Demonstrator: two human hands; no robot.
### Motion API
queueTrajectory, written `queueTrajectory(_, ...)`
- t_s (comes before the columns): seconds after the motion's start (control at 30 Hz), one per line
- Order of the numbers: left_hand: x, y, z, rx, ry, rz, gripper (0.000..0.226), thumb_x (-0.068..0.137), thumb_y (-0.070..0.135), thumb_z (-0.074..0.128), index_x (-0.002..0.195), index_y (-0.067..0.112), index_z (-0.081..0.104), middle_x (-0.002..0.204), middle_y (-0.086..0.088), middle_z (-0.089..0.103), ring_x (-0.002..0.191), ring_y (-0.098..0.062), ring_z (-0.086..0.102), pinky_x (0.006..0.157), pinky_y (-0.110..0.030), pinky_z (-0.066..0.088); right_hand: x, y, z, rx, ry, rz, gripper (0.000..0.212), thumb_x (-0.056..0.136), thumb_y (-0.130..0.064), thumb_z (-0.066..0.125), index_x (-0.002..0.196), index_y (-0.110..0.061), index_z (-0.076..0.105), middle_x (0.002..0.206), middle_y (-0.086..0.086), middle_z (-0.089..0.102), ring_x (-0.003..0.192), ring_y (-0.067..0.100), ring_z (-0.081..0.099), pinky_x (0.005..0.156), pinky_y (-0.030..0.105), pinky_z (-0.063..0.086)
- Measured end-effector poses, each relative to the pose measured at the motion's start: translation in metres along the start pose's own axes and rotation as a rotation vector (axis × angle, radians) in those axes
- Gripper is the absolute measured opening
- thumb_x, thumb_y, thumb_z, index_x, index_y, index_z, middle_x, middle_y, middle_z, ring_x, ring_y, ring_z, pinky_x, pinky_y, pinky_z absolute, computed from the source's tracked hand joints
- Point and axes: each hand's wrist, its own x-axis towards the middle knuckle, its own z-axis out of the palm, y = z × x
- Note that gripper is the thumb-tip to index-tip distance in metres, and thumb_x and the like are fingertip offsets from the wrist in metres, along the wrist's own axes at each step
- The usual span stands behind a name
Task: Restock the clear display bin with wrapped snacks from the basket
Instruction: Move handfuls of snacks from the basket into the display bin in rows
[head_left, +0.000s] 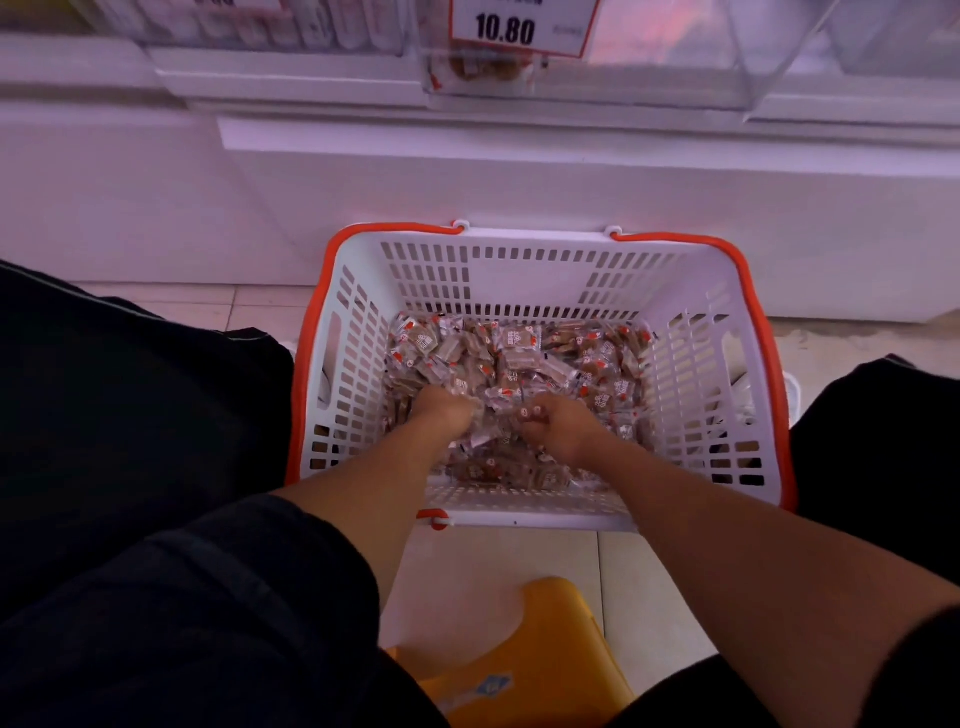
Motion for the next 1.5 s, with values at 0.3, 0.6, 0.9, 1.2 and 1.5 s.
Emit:
queueTrajectory(0.3, -0.061, 0.108, -0.09, 0.085, -0.404, 0.327, 0.026, 0.102, 0.028, 0.05, 0.104, 0.005, 0.061, 0.078, -0.014, 0.069, 0.057, -0.018, 0.067, 0.052, -0.027, 0.054, -0.04, -0.084, -0.161, 0.306, -0.362, 0.022, 0.004, 0.085, -0.007, 0.071, 0.082, -0.006, 0.074, 0.077, 0.012, 0.071, 0.065, 0.015, 0.067, 0.065, 0.027, 0.059)
queueTrajectory(0.6, -0.195, 0.219, -0.198, -0.347, -0.643, 0.687, 0.031, 0.093, 0.004, 0.058, 0.123, 0.002, 0.051, 0.096, -0.017, 0.074, 0.075, -0.028, 0.075, 0.057, -0.028, 0.059, -0.15, -0.172, -0.295, 0.607, -0.211, -0.414, 0.024, 0.076, -0.008, 0.074, 0.099, 0.0, 0.071, 0.093, 0.014, 0.071, 0.072, 0.017, 0.069, 0.063, 0.028, 0.059)
queueTrajectory(0.9, -0.218, 0.245, -0.192, -0.58, -0.735, 0.691, 0.046, 0.092, 0.015, 0.053, 0.132, -0.006, 0.052, 0.109, -0.021, 0.068, 0.082, -0.027, 0.068, 0.071, -0.039, 0.057, -0.17, -0.194, -0.313, 0.537, 0.056, -0.631, 0.021, 0.077, -0.013, 0.066, 0.092, -0.005, 0.055, 0.075, 0.013, 0.062, 0.064, 0.021, 0.059, 0.054, 0.028, 0.05)
queueTrajectory(1.2, -0.207, 0.241, -0.186, -0.499, -1.01, 0.589, 0.025, 0.087, 0.01, 0.064, 0.109, 0.003, 0.073, 0.111, -0.016, 0.07, 0.097, -0.025, 0.069, 0.086, -0.04, 0.059, -0.159, -0.185, -0.309, 0.523, 0.106, -0.681, 0.015, 0.073, -0.018, 0.074, 0.085, -0.01, 0.071, 0.076, 0.008, 0.066, 0.066, 0.014, 0.062, 0.062, 0.023, 0.054)
queueTrajectory(1.5, -0.208, 0.241, -0.181, -0.279, -0.875, 0.651, 0.053, 0.071, 0.047, 0.067, 0.114, 0.016, 0.059, 0.09, -0.006, 0.075, 0.076, -0.02, 0.074, 0.046, -0.016, 0.054, -0.15, -0.191, -0.305, 0.465, 0.002, -0.655, 0.004, 0.086, -0.016, 0.063, 0.089, -0.013, 0.062, 0.074, 0.004, 0.057, 0.062, 0.014, 0.054, 0.052, 0.026, 0.046)
